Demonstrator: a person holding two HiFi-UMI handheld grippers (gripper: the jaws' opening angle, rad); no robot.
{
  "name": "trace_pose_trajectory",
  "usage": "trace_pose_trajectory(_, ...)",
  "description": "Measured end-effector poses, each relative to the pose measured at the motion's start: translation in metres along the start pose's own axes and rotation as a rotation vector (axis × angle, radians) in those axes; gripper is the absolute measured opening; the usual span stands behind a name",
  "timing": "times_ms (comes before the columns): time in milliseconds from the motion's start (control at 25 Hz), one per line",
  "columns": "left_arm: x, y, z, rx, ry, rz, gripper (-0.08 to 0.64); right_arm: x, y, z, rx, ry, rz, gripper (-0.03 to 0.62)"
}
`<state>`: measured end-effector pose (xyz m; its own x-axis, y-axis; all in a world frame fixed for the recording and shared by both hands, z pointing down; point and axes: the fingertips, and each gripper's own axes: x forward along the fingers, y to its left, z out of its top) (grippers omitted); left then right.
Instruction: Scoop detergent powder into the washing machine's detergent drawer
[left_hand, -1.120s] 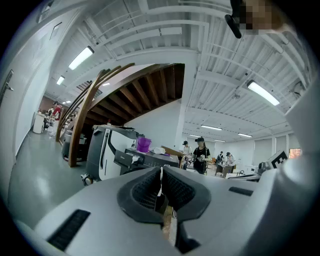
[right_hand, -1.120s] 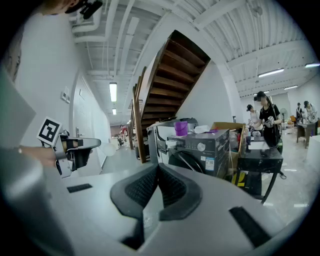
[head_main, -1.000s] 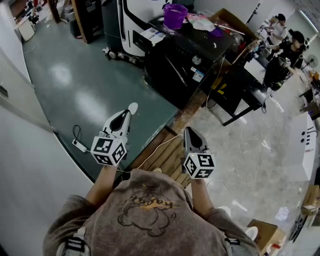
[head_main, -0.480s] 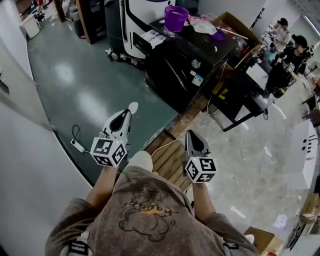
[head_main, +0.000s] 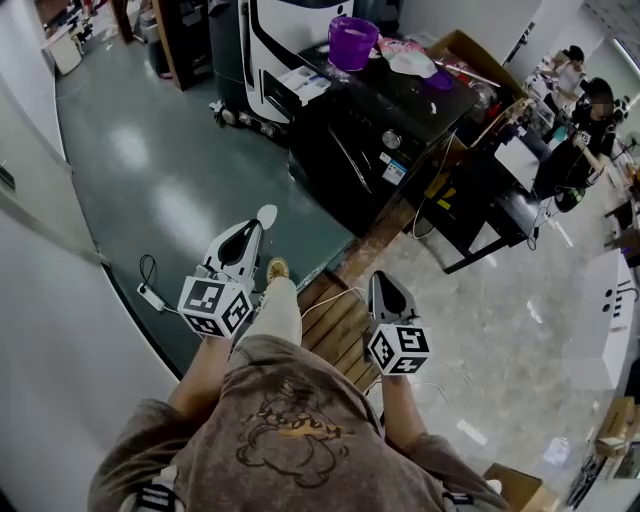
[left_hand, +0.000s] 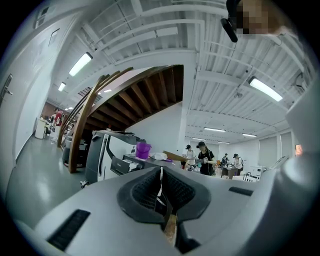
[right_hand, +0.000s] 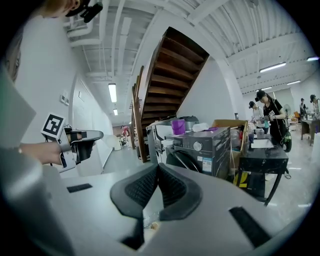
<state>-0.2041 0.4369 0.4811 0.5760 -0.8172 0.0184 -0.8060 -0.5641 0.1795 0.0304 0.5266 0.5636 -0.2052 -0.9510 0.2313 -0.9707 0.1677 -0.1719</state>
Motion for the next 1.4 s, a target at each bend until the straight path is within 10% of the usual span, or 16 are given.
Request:
trace_pose_trajectory(800, 0.190, 0.106, 0.004, -0.032, 0.030, -0.048, 0.023, 0.200, -0.041, 0.043, 0.003, 0.033, -0.010, 0.002)
trace_pose_trajectory(1400, 0.350, 0.205, 0.118, -0.049, 0.065, -0.146, 0.023, 0.367, -0.032, 0.191, 0.003, 0.036, -0.067, 0.002)
